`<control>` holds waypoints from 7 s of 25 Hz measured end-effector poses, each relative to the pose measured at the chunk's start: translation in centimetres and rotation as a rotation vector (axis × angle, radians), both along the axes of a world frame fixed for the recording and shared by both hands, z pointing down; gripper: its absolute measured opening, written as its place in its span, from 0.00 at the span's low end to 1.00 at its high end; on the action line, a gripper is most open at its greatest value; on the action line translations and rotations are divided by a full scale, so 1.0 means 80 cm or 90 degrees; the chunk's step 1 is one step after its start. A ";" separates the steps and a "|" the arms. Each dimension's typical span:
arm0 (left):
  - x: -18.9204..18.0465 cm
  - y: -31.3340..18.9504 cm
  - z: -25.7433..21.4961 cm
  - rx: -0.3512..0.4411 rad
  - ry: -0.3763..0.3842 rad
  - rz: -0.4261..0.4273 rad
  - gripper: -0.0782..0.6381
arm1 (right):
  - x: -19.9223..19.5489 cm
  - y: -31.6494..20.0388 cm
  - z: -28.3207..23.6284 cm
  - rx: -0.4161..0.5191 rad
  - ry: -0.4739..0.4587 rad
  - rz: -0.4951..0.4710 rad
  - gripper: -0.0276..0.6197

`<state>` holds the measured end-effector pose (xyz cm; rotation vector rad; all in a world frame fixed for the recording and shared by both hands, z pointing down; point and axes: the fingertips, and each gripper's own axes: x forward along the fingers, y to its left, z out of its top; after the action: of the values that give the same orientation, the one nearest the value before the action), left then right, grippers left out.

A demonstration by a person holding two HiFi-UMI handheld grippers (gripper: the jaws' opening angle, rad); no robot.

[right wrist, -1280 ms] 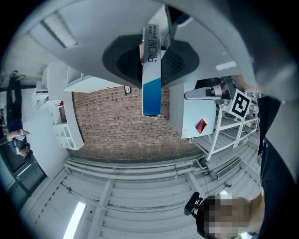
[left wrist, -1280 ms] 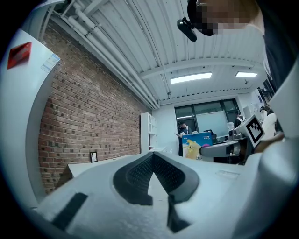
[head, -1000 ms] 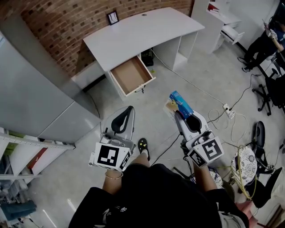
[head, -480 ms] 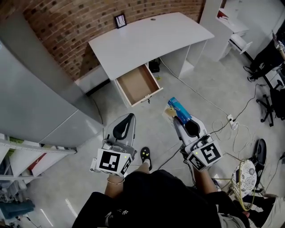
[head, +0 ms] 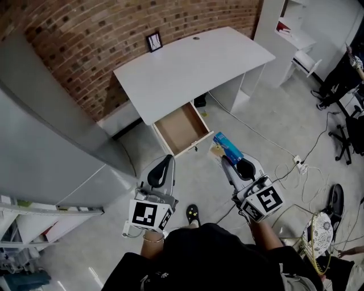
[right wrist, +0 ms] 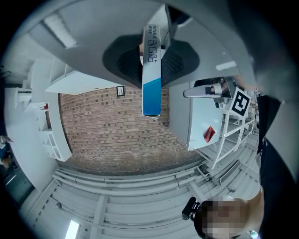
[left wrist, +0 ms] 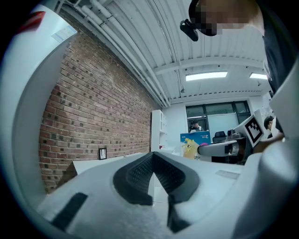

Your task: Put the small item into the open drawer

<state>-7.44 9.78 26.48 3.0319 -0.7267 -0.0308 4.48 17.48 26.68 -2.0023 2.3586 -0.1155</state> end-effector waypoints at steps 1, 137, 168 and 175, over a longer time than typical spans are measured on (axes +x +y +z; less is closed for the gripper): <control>0.001 -0.008 -0.001 0.001 0.001 0.001 0.11 | 0.000 -0.008 -0.002 0.000 0.004 0.000 0.17; 0.036 -0.338 0.167 -0.106 -0.051 -0.350 0.10 | 0.041 -0.430 0.216 -0.192 0.085 -0.428 0.17; 0.084 -0.365 0.272 -0.108 -0.063 -0.312 0.10 | 0.053 -0.437 0.338 -0.242 0.158 -0.442 0.17; 0.076 -0.372 0.299 -0.119 -0.069 -0.315 0.10 | 0.047 -0.444 0.382 -0.267 0.191 -0.458 0.17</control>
<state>-1.33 -19.94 50.36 2.6214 -1.3827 0.1827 8.23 -18.08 57.24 -1.2239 3.3792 -0.3810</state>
